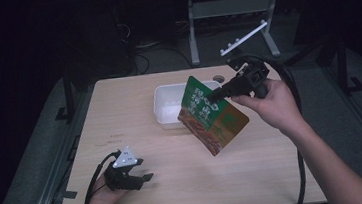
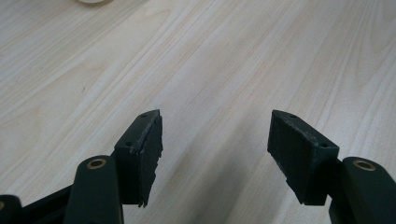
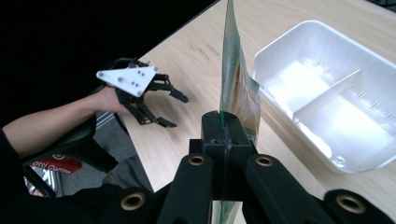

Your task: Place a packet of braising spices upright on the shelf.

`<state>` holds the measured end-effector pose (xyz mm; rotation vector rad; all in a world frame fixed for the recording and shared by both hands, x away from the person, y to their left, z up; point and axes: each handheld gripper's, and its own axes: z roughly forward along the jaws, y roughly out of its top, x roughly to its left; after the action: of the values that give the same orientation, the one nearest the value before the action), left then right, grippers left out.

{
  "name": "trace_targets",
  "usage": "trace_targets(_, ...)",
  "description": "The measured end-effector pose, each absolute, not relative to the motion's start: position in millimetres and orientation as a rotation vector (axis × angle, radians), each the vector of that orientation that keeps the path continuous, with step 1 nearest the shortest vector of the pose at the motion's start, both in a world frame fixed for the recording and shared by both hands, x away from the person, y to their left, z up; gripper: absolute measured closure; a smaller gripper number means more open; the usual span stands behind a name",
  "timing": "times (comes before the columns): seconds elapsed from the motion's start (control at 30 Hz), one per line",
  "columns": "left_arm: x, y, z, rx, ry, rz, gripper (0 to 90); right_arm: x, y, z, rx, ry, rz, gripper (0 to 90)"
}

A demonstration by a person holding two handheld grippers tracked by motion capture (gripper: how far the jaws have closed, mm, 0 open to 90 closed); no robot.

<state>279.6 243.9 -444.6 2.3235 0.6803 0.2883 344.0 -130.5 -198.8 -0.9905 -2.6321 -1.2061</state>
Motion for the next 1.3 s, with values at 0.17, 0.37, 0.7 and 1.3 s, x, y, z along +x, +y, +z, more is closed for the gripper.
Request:
trace_targets(0.17,280,244,-445,2.323,0.679,0.291,34.8,352,-129,-190,-1.018,-2.648,-1.198,90.0)
trace_targets(0.37,279,244,-445,2.325,0.678,0.289,34.6,362,-127,-183,-1.044,-2.658,-1.192,90.0)
trace_targets(0.7,280,245,-445,2.325,0.679,0.288,34.5,379,-123,-174,-1.090,-2.666,-1.183,90.0)
trace_targets(1.3,280,246,-444,2.317,0.682,0.287,34.5,418,-113,-163,-1.234,-2.717,-1.106,90.0)
